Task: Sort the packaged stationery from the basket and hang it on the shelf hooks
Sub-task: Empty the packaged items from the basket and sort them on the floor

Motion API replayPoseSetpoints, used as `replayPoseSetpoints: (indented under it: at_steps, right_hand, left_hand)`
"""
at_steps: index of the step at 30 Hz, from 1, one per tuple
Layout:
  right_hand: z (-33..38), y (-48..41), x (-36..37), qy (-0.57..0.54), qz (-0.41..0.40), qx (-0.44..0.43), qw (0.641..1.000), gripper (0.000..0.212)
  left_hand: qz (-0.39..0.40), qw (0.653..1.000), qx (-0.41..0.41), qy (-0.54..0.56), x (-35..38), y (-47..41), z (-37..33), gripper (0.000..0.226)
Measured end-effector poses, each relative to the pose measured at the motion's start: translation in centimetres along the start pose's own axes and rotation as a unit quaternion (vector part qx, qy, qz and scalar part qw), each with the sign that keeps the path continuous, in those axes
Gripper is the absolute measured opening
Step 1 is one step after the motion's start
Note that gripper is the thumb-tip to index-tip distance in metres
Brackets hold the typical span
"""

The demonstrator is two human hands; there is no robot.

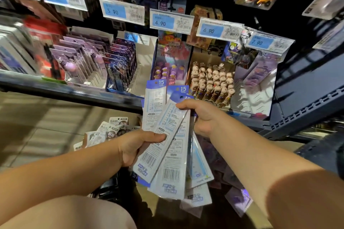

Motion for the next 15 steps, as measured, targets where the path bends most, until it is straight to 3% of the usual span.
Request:
replayPoseSetpoints:
  at_steps: [3, 6, 11, 15]
  right_hand:
    - [-0.2, 0.4, 0.5, -0.029, 0.065, -0.02, 0.997, 0.014]
    - [-0.6, 0.9, 0.5, -0.027, 0.116, -0.017, 0.993, 0.034]
    - [-2.4, 1.6, 0.7, 0.059, 0.204, 0.014, 0.977, 0.05]
    - [-3.1, 1.5, 0.4, 0.085, 0.194, 0.0, 0.977, 0.049]
  left_hand:
    - [-0.006, 1.0, 0.018, 0.001, -0.7, 0.0, -0.3, 0.052]
    - [-0.045, 0.998, 0.032, 0.01, -1.3, 0.3, -0.7, 0.031]
    - [-0.076, 0.995, 0.051, 0.028, -1.6, 0.7, -1.1, 0.048]
    - [-0.079, 0.995, 0.054, 0.009, -1.0, 0.8, -1.5, 0.051]
Point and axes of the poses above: each hand's wrist, its own y-axis away from the middle knuckle, its own x-axis out of the palm, z = x × y, the point moved 6 cm from there along -y, towards the middle knuckle, and after that the axes turned 14 degrees about z, right-handed, at the moved point
